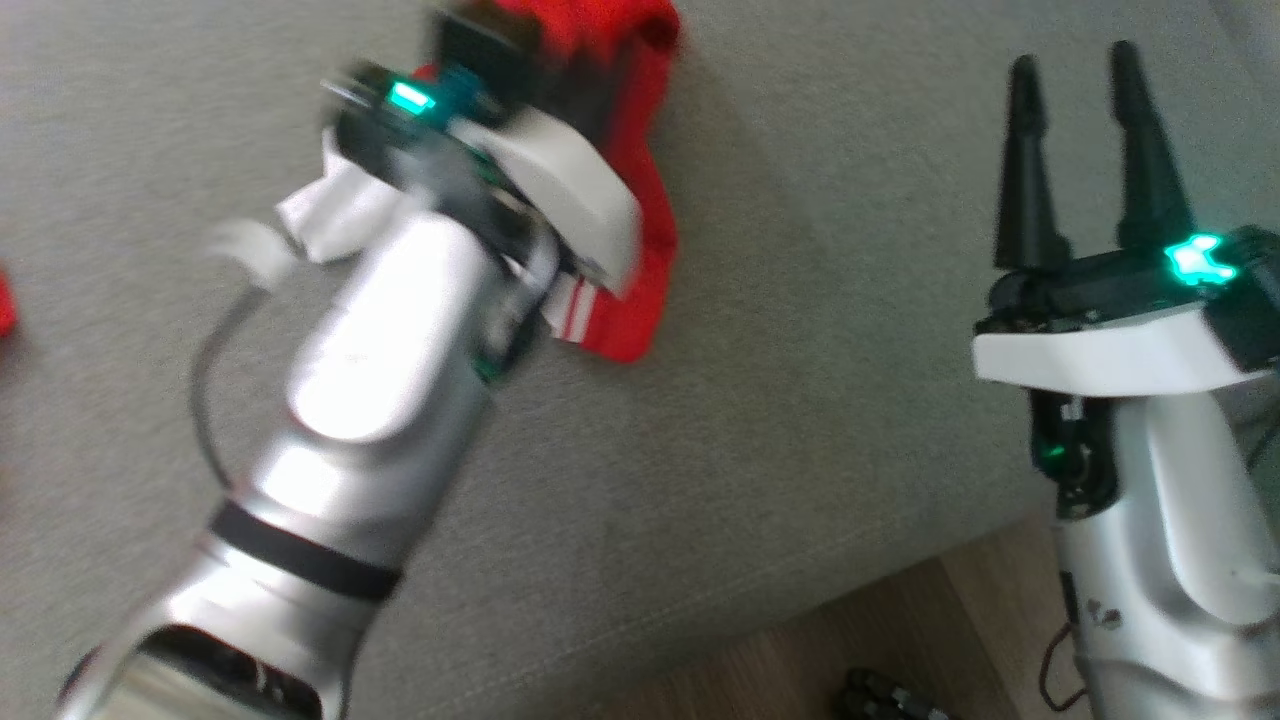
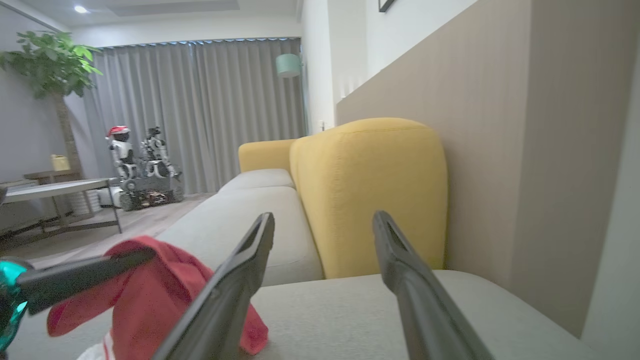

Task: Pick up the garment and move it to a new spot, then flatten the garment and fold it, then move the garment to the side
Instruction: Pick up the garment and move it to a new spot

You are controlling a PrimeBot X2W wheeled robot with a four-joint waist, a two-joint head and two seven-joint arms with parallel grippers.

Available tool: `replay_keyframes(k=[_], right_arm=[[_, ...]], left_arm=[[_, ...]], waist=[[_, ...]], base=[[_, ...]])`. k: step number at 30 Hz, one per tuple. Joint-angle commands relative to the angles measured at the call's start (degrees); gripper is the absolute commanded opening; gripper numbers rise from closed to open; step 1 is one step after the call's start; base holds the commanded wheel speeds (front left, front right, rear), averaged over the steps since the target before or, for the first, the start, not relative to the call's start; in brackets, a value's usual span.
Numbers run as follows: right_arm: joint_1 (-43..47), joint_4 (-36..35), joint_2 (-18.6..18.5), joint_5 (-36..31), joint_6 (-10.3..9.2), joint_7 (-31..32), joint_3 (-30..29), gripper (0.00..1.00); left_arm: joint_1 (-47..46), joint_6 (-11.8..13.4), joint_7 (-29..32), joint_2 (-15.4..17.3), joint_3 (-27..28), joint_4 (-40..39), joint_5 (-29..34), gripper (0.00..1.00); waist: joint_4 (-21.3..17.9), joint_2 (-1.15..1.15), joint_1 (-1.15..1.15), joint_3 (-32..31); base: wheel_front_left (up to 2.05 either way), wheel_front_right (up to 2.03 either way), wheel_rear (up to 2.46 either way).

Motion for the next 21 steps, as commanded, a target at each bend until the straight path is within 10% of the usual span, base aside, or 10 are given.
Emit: replay_keyframes(k=[1, 2, 10, 21], right_arm=[[-0.9, -2.4, 0.2, 0.3, 0.44, -0.3, 0.1, 1.0], [-0.8, -2.5, 0.2, 0.2, 0.44, -0.3, -0.5, 1.0], [-0.1, -3.1, 0.2, -2.0, 0.44, -0.4, -5.1, 1.0], [1.7, 0.5, 0.2, -7.0, 0.44, -0.4, -2.5, 1.0]], left_arm=[[-0.8, 0.4, -1.2, 0.4, -2.3, -2.5, -2.5, 0.1], [-0.2, 0.9, -2.2, 0.4, -5.0, -2.9, -4.3, 0.98], [0.3, 4.3, -8.8, 0.4, -15.9, -3.7, -11.1, 1.0], [3.1, 9.1, -13.9, 6.2, -5.6, -5.3, -13.2, 1.0]], waist=[[-1.6, 0.0, 0.0, 1.2], [-1.6, 0.0, 0.0, 1.1], [4.1, 0.0, 0.0, -1.5], [16.4, 0.0, 0.0, -6.7]], base=[[0.0, 0.0, 0.0], [0.0, 0.0, 0.0], [0.0, 0.0, 0.0], [0.0, 0.0, 0.0]])
